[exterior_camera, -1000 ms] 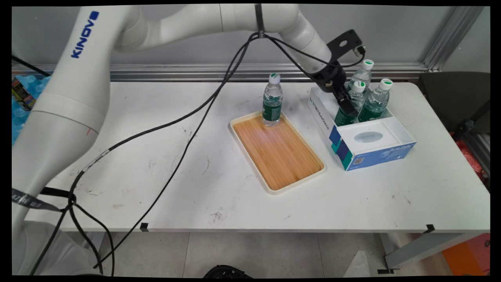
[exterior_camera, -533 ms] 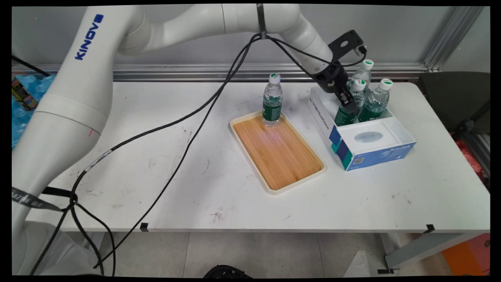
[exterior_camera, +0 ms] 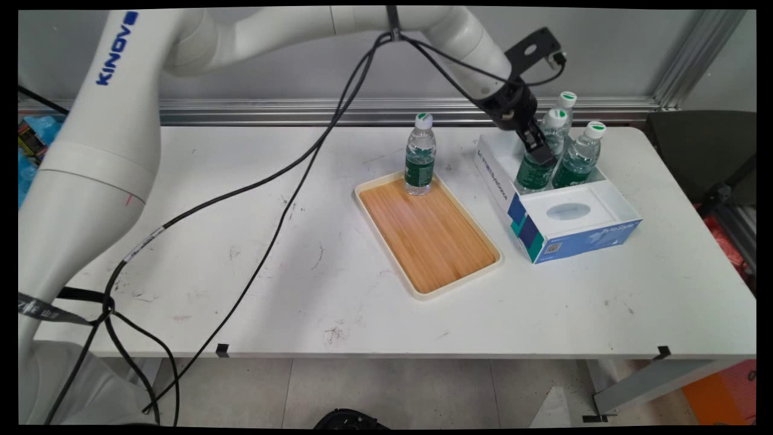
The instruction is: Place the picked object on the tray
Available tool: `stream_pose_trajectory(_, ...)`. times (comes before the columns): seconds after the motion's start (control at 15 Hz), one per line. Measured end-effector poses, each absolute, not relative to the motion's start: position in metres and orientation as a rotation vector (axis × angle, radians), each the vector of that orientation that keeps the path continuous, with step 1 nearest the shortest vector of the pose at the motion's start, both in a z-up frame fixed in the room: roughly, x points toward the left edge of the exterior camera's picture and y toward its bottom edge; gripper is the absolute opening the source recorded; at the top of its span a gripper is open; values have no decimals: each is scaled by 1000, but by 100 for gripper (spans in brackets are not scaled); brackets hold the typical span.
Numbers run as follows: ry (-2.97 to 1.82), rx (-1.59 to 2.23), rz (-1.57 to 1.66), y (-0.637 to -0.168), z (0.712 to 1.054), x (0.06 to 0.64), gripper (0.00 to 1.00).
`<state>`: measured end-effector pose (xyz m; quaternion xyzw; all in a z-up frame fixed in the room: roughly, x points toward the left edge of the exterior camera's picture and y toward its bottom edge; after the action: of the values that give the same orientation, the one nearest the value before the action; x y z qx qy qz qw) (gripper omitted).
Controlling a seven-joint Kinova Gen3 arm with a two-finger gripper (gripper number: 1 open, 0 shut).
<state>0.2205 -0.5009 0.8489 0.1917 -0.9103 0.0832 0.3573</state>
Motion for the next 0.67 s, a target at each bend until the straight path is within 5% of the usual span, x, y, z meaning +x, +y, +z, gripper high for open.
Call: stream_pose_trajectory(0.67, -2358, 474, 252, -450, 937, 256, 0)
